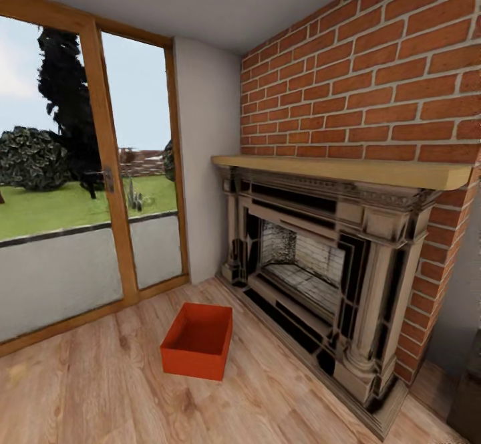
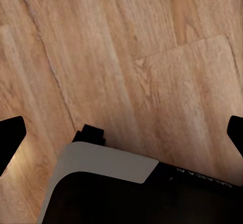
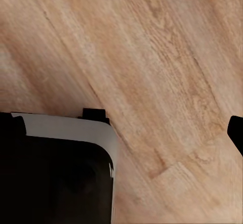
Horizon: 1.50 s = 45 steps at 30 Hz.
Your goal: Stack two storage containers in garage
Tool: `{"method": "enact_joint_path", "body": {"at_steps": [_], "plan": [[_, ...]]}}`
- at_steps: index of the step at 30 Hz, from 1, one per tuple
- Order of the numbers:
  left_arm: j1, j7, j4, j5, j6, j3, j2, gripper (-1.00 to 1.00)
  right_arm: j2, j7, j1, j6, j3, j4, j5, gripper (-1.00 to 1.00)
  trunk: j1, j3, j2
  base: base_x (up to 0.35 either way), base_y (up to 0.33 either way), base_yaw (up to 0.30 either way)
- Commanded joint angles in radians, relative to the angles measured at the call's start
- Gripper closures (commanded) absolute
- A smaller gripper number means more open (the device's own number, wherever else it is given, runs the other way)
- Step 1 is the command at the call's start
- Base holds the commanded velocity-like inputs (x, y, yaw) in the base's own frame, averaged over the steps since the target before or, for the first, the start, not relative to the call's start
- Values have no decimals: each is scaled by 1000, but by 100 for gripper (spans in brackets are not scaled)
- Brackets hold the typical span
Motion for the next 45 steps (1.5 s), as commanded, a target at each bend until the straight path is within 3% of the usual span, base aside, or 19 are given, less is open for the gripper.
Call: {"method": "enact_joint_path", "body": {"at_steps": [1, 32, 45], "plan": [[0, 1, 0, 4, -3, -2, 0, -100, 0, -6, -2, -4, 8, 3, 5, -100, 1, -1, -1, 250, 272, -158], [0, 1, 0, 3, 7, -2, -2, -100, 1, -7, -2, -4, 7, 3, 6, -100, 1, -1, -1, 246, 277, -13], [0, 1, -1, 3, 9, -2, -1, -100, 1, -7, -2, -4, 7, 3, 6, -100, 1, -1, -1, 293, 189, -213]]}}
